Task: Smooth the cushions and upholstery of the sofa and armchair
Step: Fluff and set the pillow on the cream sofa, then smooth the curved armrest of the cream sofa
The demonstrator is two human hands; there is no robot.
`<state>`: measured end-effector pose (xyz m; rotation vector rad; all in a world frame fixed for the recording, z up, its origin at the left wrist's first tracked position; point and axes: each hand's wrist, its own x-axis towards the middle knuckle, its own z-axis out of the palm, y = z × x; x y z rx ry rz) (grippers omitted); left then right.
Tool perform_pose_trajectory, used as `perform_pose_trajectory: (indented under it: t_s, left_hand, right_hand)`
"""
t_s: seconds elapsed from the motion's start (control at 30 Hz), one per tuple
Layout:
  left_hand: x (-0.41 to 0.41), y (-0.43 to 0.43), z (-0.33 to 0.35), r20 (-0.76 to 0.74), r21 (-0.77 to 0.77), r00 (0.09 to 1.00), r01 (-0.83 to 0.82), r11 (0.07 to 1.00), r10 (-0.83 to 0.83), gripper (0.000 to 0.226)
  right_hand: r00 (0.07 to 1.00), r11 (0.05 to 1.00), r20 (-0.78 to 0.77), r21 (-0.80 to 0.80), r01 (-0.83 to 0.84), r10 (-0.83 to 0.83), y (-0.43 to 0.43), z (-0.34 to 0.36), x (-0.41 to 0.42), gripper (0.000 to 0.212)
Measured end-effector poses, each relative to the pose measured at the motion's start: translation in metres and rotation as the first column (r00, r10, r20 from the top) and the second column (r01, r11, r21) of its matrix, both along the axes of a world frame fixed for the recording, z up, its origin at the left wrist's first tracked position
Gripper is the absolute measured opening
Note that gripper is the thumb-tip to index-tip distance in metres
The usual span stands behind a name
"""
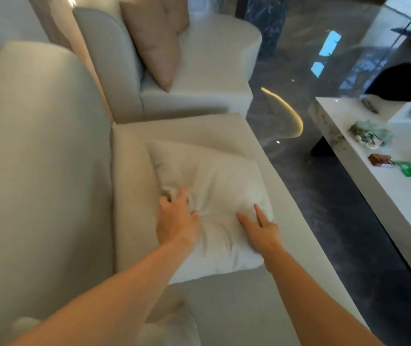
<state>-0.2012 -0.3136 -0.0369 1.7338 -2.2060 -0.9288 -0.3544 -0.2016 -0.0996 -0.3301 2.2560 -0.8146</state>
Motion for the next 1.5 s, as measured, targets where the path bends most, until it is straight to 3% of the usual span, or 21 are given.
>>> perform_pose_trajectory:
  t_s: [0.07, 0.17, 0.27, 0.37, 0.47, 0.6, 0.7, 0.8, 0.93, 1.07, 1.17, 1.3, 1.4, 1.5]
  left_hand:
    - [0.01, -0.022, 0.053, 0.066, -0.173, 0.993, 0.11, 0.979, -0.1, 0.034]
    - [0.023, -0.049, 0.113, 0.195, -0.301, 0.965, 0.226, 0.926, -0.172, 0.032]
    - [0.068, -0.073, 0.141, 0.394, -0.282, 0.905, 0.285, 0.916, -0.16, 0.035]
    - [0.135, -0.087, 0.134, 0.431, -0.137, 0.87, 0.324, 0.936, -0.238, 0.043]
    - [0.179, -0.085, 0.122, 0.297, -0.15, 0.891, 0.399, 0.904, -0.344, 0.049]
    - [0.185, -0.07, 0.121, 0.171, -0.129, 0.915, 0.388, 0.913, -0.365, 0.048]
    - [0.194, -0.042, 0.125, 0.203, -0.073, 0.898, 0.411, 0.909, -0.39, 0.053]
    - [0.222, 0.006, 0.135, 0.242, -0.029, 0.914, 0.344, 0.939, -0.327, 0.053]
    - [0.284, 0.124, 0.135, 0.35, -0.093, 0.926, 0.182, 0.979, -0.139, 0.039]
    - [0.354, 0.273, 0.126, 0.57, -0.157, 0.803, 0.316, 0.936, -0.176, 0.05]
    - [0.383, 0.369, 0.122, 0.609, -0.101, 0.768, 0.323, 0.941, -0.198, 0.057]
    - [0.397, 0.458, 0.119, 0.609, -0.087, 0.777, 0.267, 0.96, -0.161, 0.064]
    - [0.399, 0.498, 0.117, 0.577, -0.114, 0.809, 0.214, 0.97, -0.11, 0.056]
    - [0.403, 0.53, 0.108, 0.513, -0.188, 0.857, 0.174, 0.967, -0.054, 0.049]
  right_hand:
    - [0.976, 0.99, 0.207, -0.107, 0.089, -0.065, -0.018, 0.017, 0.012, 0.075]
    - [0.852, 0.965, 0.511, -0.148, 0.219, -0.115, -0.051, 0.037, 0.047, 0.071]
    - [0.806, 0.975, 0.592, -0.171, 0.146, -0.017, -0.094, 0.065, 0.113, 0.073]
    - [0.853, 0.976, 0.506, -0.218, -0.015, 0.126, -0.123, 0.094, 0.174, 0.076]
    - [0.886, 0.976, 0.444, -0.216, -0.037, 0.132, -0.124, 0.121, 0.203, 0.074]
    - [0.882, 0.961, 0.414, -0.244, -0.13, 0.225, -0.093, 0.157, 0.217, 0.068]
    - [0.891, 0.936, 0.327, -0.261, -0.237, 0.316, -0.052, 0.182, 0.227, 0.061]
    - [0.882, 0.892, 0.158, -0.173, -0.417, 0.443, 0.011, 0.192, 0.236, 0.047]
    - [0.813, 0.813, 0.008, -0.012, -0.582, 0.582, 0.136, 0.175, 0.259, 0.048]
    - [0.676, 0.671, 0.06, 0.093, -0.736, 0.734, 0.29, 0.156, 0.295, 0.055]
    - [0.555, 0.527, 0.13, 0.195, -0.827, 0.822, 0.389, 0.154, 0.316, 0.048]
    - [0.552, 0.511, 0.066, 0.301, -0.805, 0.831, 0.468, 0.162, 0.343, 0.041]
    - [0.521, 0.557, -0.2, 0.354, -0.752, 0.83, 0.501, 0.169, 0.362, 0.04]
    - [0.471, 0.573, -0.331, 0.387, -0.722, 0.817, 0.531, 0.165, 0.378, 0.048]
